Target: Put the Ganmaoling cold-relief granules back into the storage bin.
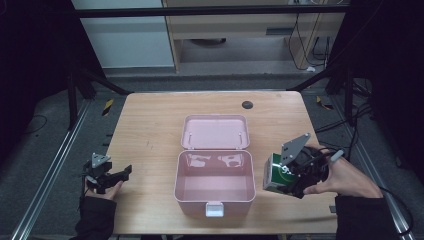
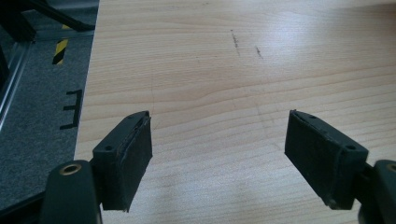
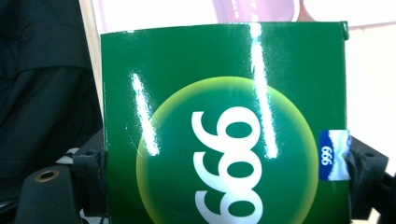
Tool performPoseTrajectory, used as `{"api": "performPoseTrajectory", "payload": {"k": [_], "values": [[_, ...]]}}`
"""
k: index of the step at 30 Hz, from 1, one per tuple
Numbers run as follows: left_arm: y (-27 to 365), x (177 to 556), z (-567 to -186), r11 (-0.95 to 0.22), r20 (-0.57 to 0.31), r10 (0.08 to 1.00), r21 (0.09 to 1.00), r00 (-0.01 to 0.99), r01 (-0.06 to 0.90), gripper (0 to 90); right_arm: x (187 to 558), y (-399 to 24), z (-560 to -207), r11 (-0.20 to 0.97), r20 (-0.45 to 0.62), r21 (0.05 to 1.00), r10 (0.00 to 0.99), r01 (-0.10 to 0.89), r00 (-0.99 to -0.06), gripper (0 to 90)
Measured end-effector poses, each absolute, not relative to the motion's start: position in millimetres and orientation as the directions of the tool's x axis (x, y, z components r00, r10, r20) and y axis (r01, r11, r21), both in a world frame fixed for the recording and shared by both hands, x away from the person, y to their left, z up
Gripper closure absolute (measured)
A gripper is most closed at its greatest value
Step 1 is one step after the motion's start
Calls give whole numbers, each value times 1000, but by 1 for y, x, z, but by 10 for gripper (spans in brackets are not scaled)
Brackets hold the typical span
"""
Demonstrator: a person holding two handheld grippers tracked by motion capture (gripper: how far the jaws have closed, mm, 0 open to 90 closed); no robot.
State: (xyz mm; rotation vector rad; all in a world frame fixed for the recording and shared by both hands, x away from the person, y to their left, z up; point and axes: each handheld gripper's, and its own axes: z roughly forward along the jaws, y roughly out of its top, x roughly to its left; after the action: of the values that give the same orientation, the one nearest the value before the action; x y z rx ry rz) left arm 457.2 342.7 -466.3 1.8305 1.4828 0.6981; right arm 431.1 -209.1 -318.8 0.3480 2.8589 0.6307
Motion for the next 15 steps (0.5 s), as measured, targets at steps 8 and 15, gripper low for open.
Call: {"api": "performPoseTrajectory", "payload": {"k": [8, 15], "values": [[343, 457, -467, -129, -5, 978, 774, 210, 619, 226, 437, -196, -305, 872, -147, 462, 253, 160, -956, 158], [343, 458, -467, -129, -5, 978, 774, 210, 620, 226, 441, -183, -295, 870, -153, 474, 233, 136, -960, 158]]}}
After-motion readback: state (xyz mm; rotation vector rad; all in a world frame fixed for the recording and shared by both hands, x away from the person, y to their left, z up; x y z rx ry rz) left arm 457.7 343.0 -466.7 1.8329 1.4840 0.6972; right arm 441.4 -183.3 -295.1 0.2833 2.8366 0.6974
